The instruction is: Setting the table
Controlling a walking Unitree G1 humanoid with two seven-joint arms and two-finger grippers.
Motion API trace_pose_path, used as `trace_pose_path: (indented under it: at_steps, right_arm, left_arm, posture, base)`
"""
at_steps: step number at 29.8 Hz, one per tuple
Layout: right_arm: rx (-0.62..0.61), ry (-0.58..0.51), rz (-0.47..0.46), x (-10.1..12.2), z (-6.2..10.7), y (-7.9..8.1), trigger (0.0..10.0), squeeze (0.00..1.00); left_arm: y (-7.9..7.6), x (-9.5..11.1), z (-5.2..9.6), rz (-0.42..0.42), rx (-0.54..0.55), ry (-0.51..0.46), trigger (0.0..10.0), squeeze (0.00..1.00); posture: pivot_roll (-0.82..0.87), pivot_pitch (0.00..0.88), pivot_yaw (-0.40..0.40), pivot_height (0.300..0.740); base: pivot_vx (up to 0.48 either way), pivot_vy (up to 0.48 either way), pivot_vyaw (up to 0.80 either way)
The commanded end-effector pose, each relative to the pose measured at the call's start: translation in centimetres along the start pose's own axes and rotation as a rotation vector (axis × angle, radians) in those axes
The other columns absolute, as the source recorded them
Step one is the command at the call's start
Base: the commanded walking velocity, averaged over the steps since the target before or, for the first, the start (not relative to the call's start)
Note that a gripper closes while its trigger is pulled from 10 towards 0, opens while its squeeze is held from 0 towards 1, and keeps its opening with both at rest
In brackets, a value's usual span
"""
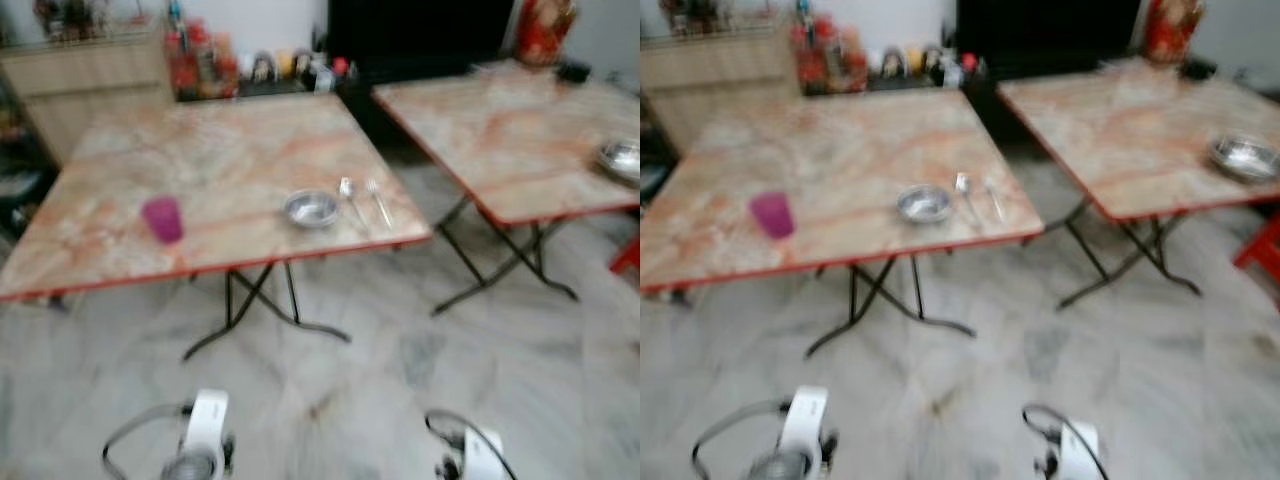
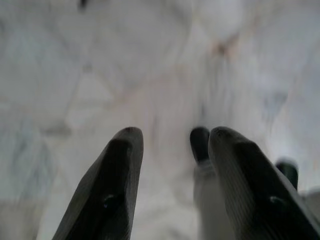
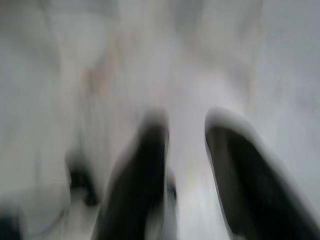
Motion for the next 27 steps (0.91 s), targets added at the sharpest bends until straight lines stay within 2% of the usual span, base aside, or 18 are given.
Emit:
trace_pose_path:
  at_steps: [1, 7, 12, 24, 27]
  right_arm:
    - [0.008, 0.004, 0.000, -0.32, 0.07, 0.29, 10.0, 0.00]
    - [0.010, 0.016, -0.008, -0.55, 0.10, 0.37, 10.0, 0.00]
    - [0.010, 0.011, -0.014, -0.57, 0.12, 0.36, 10.0, 0.00]
    - [-0.001, 0.020, -0.013, -0.72, 0.15, 0.13, 10.0, 0.00]
    - [0.001, 0.022, -0.014, -0.73, 0.14, 0.19, 10.0, 0.00]
  left_arm:
    - [0.34, -0.47, 0.05, -0.009, 0.002, 0.021, 10.0, 0.00]
    - [0.41, -0.44, 0.05, -0.015, 0.002, 0.020, 10.0, 0.00]
    - [0.43, -0.36, 0.03, -0.015, 0.001, 0.018, 10.0, 0.00]
    - [0.28, -0.49, 0.05, -0.011, -0.002, 0.021, 10.0, 0.00]
    - [0.27, -0.49, 0.05, -0.010, -0.001, 0.021, 10.0, 0.00]
  posture:
    - [-0.04, 0.000, 0.026, 0.740]
    - [-0.03, 0.000, 0.027, 0.740]
    - [-0.03, 0.000, 0.027, 0.740]
    - [-0.03, 0.000, 0.021, 0.740]
    - [-0.03, 0.000, 0.020, 0.740]
  base:
    - [0.000, 0.000, 0.00]
    - [0.211, 0.000, 0.00]
    - [0.256, 0.000, -0.56]
    - [0.257, 0.000, 0.00]
    - [0.254, 0.000, -0.75]
Point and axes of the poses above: a point about 5 cm out from each wrist's last joint towards the gripper, its own z axis pointing back from the gripper into the wrist, its own x axis along the axis of the wrist's last joint, y = z × x, the point moved 3 cm from there along -z, pointing out of the wrist towards the gripper, and after that the axes turned 13 degrees about -z, right-handed, at the moved point
